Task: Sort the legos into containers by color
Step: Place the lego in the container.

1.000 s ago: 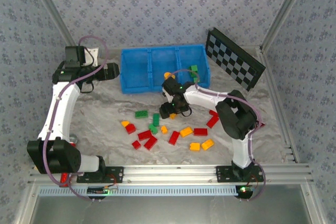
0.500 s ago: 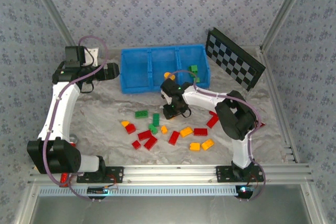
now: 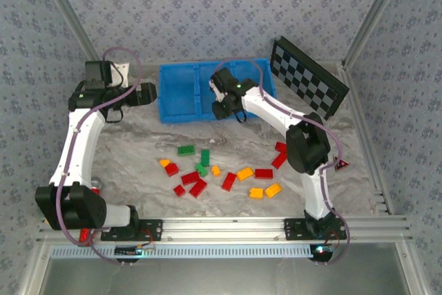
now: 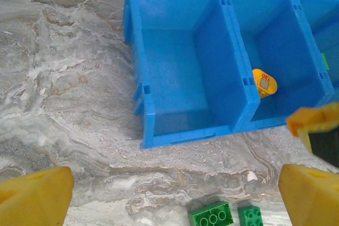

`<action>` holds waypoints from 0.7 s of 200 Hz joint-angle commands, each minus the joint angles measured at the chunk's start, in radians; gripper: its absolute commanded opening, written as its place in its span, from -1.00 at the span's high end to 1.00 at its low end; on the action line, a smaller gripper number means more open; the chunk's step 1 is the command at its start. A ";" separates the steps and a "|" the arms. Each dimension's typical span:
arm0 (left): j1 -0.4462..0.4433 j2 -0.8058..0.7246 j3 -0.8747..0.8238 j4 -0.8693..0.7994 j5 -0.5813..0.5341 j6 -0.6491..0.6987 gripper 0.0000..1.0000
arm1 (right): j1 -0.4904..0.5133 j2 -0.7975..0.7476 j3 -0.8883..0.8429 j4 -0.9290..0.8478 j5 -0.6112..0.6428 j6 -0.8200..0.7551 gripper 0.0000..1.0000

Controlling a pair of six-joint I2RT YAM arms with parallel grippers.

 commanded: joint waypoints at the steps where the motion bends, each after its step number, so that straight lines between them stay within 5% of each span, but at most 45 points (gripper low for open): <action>1: 0.008 -0.012 0.012 0.005 0.024 -0.004 -0.98 | -0.025 0.110 0.111 0.031 0.064 -0.054 0.20; 51: 0.009 -0.008 0.012 0.005 0.023 -0.003 -0.98 | -0.032 0.272 0.305 -0.022 0.092 -0.083 0.18; 140: 0.009 -0.002 0.012 0.004 0.026 -0.002 -0.98 | -0.032 0.223 0.287 -0.031 0.017 -0.054 -0.20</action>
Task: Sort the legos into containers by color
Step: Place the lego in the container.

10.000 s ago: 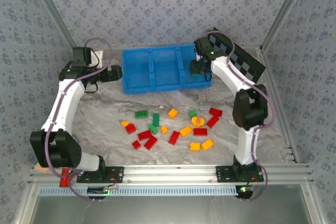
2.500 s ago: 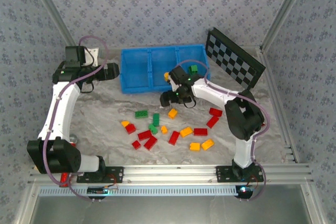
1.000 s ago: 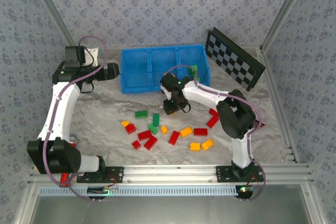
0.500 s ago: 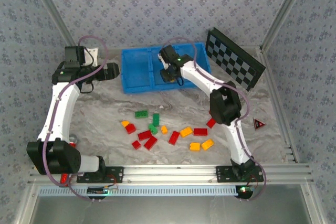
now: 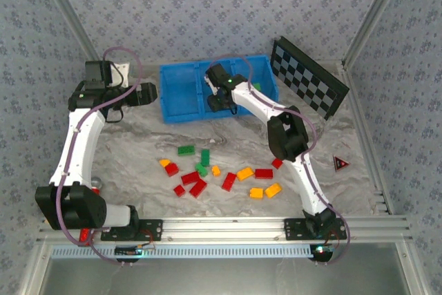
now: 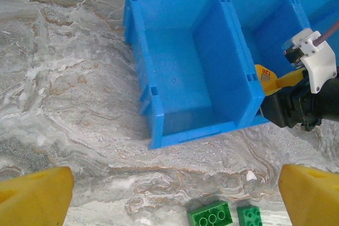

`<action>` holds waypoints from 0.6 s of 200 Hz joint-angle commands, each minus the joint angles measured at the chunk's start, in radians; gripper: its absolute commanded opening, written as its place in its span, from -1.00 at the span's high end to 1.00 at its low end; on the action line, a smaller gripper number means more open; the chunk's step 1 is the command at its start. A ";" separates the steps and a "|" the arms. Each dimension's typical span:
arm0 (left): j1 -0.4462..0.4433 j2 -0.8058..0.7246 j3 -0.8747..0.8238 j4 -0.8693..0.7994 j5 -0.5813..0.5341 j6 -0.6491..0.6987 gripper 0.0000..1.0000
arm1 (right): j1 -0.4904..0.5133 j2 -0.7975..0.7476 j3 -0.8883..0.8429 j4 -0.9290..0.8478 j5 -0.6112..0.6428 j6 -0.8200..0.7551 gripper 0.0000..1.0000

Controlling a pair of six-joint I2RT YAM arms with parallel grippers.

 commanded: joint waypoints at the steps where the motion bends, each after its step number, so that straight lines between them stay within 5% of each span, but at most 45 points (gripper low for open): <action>1: 0.009 -0.003 0.012 0.004 0.022 -0.003 -0.98 | -0.004 -0.051 0.023 -0.034 -0.031 0.009 -0.20; 54: 0.009 -0.011 0.012 0.005 0.026 -0.004 -0.98 | 0.002 -0.169 -0.011 -0.040 -0.120 0.069 -0.20; 120: 0.009 -0.037 0.010 0.006 0.032 -0.006 -0.98 | 0.078 -0.400 -0.340 -0.097 -0.130 0.267 -0.06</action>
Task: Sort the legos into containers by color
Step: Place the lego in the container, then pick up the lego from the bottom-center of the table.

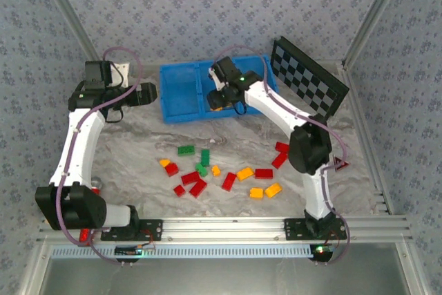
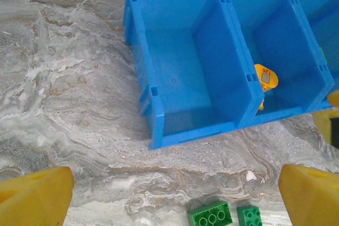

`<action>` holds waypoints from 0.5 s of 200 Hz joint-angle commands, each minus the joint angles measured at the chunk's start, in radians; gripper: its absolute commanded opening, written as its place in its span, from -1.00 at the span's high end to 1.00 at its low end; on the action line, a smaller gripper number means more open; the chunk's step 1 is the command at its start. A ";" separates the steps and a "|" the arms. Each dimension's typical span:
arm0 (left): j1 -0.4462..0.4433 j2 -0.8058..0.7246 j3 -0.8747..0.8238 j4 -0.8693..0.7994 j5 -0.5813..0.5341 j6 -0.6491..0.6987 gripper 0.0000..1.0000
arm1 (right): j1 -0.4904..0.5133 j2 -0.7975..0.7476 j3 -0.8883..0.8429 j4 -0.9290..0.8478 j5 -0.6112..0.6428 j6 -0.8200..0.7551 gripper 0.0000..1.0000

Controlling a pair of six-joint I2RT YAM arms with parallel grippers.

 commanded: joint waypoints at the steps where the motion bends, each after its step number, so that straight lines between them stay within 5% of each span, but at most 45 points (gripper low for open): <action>1: 0.009 -0.037 0.010 0.005 0.031 -0.005 -0.98 | 0.034 -0.054 -0.104 -0.082 -0.028 0.137 -0.05; 59: 0.009 -0.054 0.007 0.019 0.060 -0.019 -0.98 | 0.165 -0.177 -0.420 -0.011 -0.155 0.322 -0.07; 100: 0.010 -0.058 -0.009 0.025 0.056 -0.018 -0.98 | 0.270 -0.171 -0.494 0.015 -0.160 0.367 -0.12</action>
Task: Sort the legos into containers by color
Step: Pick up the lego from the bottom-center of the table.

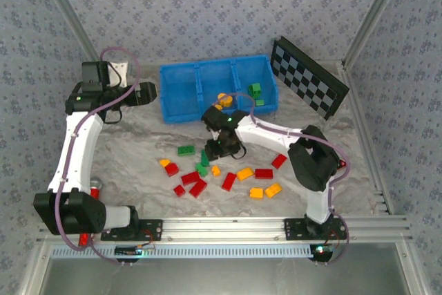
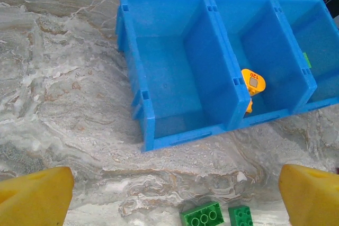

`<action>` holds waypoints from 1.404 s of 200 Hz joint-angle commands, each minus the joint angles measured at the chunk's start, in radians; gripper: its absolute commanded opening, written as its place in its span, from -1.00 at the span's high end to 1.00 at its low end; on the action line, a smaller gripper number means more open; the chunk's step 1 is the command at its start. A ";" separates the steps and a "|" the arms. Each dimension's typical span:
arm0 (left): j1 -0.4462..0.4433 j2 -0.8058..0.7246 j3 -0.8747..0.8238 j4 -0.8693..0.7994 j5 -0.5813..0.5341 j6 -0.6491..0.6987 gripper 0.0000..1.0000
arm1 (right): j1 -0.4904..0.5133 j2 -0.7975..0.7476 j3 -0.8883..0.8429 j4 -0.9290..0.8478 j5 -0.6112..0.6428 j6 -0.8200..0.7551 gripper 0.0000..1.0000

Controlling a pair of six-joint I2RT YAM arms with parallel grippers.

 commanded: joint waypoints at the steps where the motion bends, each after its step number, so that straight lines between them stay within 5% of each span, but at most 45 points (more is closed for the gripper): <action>1: 0.006 -0.025 -0.009 0.024 0.030 -0.010 -0.98 | 0.042 -0.034 -0.023 0.020 -0.024 0.065 -0.12; 76: 0.004 -0.032 -0.012 0.025 0.031 -0.012 -0.98 | 0.089 0.030 -0.054 0.033 -0.012 0.062 -0.11; 174: 0.004 -0.037 -0.015 0.025 0.027 -0.010 -0.98 | 0.096 0.089 -0.055 0.012 0.017 0.020 0.15; 281: 0.007 -0.036 -0.012 0.022 0.023 -0.009 -0.98 | 0.089 0.108 -0.047 -0.031 0.095 -0.031 0.11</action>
